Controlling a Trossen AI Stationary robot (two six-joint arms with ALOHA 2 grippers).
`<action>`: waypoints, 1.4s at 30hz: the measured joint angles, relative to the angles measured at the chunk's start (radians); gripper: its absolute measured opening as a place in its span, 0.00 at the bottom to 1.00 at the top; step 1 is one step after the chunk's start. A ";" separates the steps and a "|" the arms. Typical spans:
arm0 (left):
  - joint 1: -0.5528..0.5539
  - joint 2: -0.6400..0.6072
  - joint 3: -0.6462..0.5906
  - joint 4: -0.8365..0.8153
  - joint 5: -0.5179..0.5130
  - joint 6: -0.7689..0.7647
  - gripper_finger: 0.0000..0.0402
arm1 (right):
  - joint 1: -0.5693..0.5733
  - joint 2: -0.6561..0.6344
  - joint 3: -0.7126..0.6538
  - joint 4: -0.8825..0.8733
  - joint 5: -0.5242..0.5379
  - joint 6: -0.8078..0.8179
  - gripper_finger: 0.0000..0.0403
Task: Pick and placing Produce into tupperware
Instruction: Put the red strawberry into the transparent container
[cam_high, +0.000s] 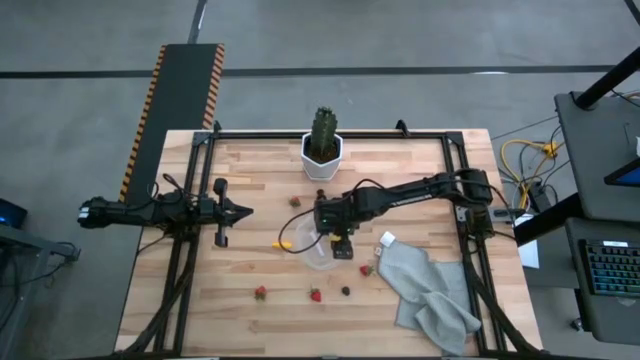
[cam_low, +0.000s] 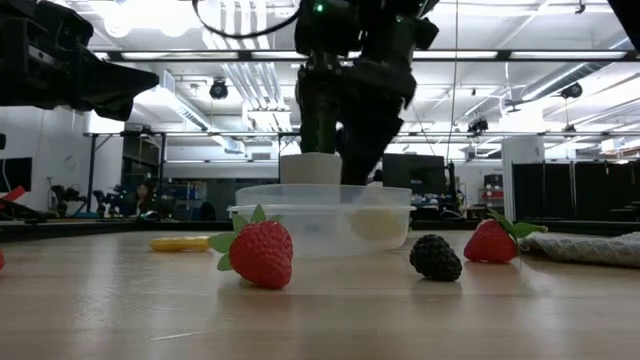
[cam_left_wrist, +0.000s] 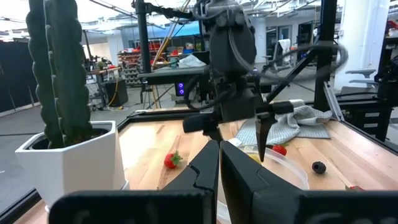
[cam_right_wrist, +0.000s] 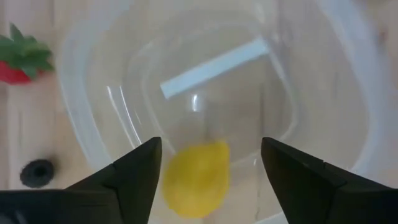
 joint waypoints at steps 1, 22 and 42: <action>0.000 0.000 0.000 0.000 0.000 0.000 0.00 | 0.000 -0.009 0.000 0.008 0.001 -0.003 0.66; 0.000 0.001 0.000 -0.002 -0.001 0.000 0.00 | -0.106 -0.194 -0.069 0.000 0.367 -0.127 0.62; 0.000 0.001 0.000 -0.004 0.000 0.000 0.00 | -0.256 -0.197 -0.236 0.021 0.226 -0.100 0.82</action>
